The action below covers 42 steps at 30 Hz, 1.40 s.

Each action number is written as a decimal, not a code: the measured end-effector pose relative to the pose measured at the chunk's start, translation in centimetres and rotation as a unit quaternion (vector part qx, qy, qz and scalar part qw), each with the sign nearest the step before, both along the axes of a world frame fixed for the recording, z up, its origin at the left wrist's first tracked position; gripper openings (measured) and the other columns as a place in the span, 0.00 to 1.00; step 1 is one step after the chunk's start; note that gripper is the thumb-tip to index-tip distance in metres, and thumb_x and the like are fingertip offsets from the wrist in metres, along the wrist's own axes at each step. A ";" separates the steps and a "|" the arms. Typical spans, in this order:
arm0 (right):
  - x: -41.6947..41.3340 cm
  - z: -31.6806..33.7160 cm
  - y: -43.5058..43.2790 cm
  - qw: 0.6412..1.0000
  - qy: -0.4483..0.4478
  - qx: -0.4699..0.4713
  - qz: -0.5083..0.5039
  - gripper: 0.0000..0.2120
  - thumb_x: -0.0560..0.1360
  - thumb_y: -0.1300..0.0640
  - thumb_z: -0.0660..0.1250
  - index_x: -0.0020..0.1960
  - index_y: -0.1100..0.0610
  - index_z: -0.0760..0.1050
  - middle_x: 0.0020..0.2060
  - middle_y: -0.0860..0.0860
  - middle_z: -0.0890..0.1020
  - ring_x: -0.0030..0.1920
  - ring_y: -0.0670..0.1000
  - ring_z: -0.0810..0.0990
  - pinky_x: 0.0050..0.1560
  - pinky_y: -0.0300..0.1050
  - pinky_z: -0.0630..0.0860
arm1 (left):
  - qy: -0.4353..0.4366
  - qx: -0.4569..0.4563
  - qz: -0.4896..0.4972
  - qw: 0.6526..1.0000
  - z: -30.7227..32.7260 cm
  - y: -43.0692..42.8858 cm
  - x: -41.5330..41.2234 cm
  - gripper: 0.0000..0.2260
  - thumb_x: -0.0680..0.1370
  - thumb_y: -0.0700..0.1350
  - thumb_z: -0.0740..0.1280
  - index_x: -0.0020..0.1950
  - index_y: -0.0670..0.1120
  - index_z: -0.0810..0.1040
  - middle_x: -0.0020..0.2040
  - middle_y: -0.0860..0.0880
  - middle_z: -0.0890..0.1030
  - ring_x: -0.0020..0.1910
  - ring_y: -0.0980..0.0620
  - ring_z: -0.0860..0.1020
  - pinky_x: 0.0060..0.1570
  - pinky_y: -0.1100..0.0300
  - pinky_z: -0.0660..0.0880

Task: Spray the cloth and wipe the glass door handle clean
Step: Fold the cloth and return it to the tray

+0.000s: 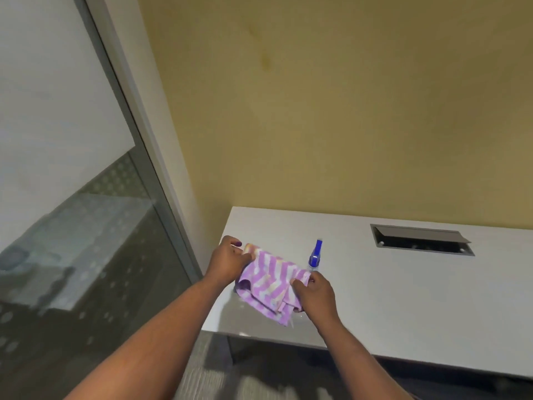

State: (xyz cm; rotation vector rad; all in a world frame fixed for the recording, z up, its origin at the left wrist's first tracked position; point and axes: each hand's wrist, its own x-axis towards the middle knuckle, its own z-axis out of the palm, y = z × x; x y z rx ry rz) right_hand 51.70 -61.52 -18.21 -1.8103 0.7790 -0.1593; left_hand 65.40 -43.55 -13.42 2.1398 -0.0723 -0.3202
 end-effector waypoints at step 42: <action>8.5 -16.2 0.5 0.957 0.195 0.109 -0.186 0.13 0.83 0.48 0.63 0.52 0.58 0.77 0.42 0.55 0.84 0.35 0.52 0.87 0.37 0.46 0.87 | -0.151 0.243 -0.423 0.860 -20.7 -11.5 8.5 0.11 0.80 0.47 0.69 0.61 0.46 0.83 0.54 0.48 0.78 0.56 0.49 0.76 0.53 0.56 0.79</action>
